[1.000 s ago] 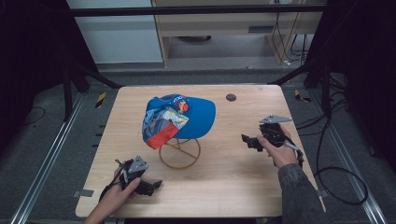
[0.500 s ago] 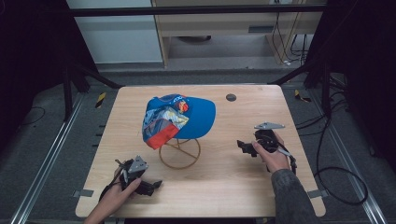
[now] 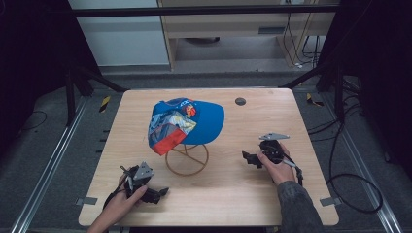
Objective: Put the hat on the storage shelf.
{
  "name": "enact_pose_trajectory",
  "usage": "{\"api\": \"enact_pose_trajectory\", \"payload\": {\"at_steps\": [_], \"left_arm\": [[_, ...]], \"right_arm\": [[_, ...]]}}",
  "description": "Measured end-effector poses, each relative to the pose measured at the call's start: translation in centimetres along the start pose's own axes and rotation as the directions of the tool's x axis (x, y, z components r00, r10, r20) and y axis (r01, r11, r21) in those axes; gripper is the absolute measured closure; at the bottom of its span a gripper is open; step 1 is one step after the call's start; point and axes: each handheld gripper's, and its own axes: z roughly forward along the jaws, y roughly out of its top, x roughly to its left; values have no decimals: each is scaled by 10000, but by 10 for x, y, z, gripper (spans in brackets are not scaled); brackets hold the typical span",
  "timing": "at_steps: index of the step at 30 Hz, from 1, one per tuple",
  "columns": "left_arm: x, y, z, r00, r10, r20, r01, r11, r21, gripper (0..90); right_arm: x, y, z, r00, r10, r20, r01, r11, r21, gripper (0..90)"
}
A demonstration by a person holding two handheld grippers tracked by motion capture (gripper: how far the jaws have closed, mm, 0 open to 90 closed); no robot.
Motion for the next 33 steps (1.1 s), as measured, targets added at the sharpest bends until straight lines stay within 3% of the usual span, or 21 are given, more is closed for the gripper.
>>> {"api": "enact_pose_trajectory", "payload": {"at_steps": [17,21,23,33], "left_arm": [[0,0,0,10000,14,11,-14,10000,2,0],[0,0,0,10000,14,13,-14,10000,1,0],[0,0,0,10000,19,15,-19,10000,1,0],[0,0,0,10000,35,19,-35,10000,1,0]], "right_arm": [[15,-14,9,10000,12,-64,-11,9998,218,77],[25,-17,12,9929,-1054,545,1028,9935,479,63],[29,-18,13,9889,-1327,661,1287,9898,615,60],[37,-31,-1,9887,-1295,756,1250,9903,615,59]]}}
